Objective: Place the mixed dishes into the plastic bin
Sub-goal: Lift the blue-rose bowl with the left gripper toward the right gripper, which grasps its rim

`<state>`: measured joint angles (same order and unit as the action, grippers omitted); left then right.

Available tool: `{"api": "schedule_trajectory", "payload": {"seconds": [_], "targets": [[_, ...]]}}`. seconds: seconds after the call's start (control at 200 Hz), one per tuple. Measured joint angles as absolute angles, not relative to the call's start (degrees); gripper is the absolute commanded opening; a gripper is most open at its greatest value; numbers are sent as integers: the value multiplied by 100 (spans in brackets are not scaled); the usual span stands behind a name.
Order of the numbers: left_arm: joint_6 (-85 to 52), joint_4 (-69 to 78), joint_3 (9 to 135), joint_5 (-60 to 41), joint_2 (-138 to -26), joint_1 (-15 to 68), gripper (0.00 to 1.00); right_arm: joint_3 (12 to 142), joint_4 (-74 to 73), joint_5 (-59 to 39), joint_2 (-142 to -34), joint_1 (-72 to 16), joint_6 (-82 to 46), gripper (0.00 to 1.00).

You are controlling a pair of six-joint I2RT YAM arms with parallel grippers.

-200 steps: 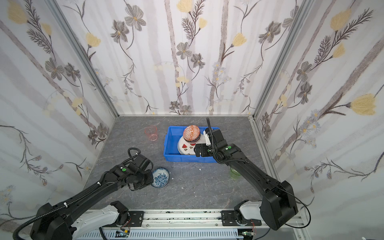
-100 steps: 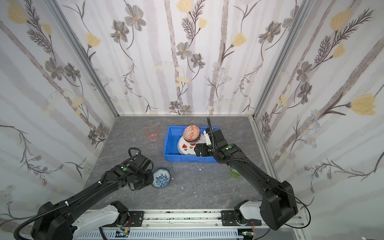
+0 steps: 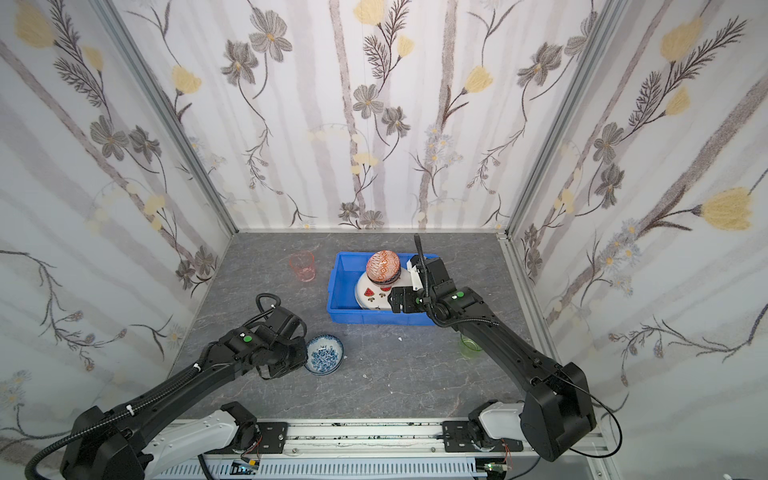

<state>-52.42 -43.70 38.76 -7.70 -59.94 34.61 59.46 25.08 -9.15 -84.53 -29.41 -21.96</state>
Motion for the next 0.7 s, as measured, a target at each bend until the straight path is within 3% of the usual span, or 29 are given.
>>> {"api": "schedule_trajectory", "payload": {"seconds": [0.699], "targets": [[-5227,-4484,4101,-751,-5977,3465,0,5994,2515,-1020,-8390,-2945,-2196,95]]}}
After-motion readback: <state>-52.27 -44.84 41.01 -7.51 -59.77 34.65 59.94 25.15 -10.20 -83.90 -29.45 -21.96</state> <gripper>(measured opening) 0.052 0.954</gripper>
